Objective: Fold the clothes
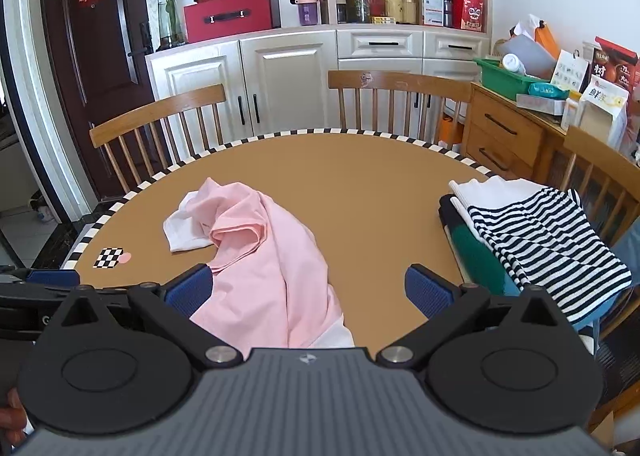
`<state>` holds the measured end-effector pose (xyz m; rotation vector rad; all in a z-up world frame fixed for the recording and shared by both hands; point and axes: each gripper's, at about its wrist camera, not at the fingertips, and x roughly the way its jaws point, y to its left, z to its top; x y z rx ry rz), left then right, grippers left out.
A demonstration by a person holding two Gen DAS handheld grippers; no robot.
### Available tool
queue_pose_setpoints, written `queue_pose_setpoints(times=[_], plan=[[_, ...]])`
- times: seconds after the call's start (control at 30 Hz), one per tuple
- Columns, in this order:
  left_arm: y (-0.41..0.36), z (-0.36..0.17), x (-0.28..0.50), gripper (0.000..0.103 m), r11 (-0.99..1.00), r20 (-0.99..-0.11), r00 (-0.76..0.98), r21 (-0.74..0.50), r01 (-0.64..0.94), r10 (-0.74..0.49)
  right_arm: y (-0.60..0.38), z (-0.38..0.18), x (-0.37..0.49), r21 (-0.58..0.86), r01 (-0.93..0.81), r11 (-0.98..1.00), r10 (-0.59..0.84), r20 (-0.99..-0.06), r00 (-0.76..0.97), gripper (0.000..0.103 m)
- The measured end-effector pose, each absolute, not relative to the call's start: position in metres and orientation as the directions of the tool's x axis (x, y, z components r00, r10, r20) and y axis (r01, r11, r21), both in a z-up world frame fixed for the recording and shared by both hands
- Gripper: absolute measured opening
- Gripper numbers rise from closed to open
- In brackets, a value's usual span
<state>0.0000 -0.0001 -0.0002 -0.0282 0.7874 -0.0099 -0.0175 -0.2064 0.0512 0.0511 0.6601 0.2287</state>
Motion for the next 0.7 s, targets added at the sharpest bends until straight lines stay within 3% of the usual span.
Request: queue_pose_setpoints(times=[0.7], plan=[[-0.001,-0.009,-0.001,0.102,0.995,-0.756,0.651,-0.099,-0.012,-0.067,-0.207,0.045,-0.024,0.123,-0.214,0.969,0.244,-0.61,0.754,0.103]])
